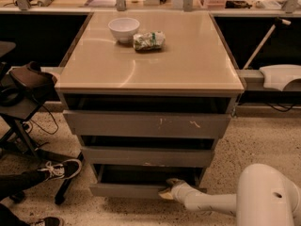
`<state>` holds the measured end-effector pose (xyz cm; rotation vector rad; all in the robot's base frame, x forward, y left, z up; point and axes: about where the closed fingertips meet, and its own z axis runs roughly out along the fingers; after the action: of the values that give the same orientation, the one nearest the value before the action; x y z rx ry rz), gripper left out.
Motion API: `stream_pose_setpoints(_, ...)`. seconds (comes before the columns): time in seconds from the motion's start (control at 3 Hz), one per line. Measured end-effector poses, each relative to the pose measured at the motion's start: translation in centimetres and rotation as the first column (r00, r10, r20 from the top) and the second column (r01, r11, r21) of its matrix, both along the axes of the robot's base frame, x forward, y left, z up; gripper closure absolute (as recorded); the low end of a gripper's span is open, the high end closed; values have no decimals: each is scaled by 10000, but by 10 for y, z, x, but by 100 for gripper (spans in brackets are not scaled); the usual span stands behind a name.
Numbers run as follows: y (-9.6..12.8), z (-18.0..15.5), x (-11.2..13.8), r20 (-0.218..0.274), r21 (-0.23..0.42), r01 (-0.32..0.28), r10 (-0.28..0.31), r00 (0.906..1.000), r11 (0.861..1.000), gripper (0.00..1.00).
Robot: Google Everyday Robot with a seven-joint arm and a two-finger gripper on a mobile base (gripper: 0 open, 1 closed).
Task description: Open bottom drawer
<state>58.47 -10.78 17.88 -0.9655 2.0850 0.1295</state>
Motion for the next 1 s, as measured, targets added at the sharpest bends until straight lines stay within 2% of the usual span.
stream_pose_setpoints(0.33, -6, -3, -27, 24, 186, 213, -214, 9998, 9996, 100)
stream_pose_setpoints(0.67, -5, 3, -28, 24, 186, 214, -214, 9998, 9996, 100)
stream_pose_setpoints(1.0, -7, 3, -43, 20, 291, 345, -346, 9994, 9990, 100)
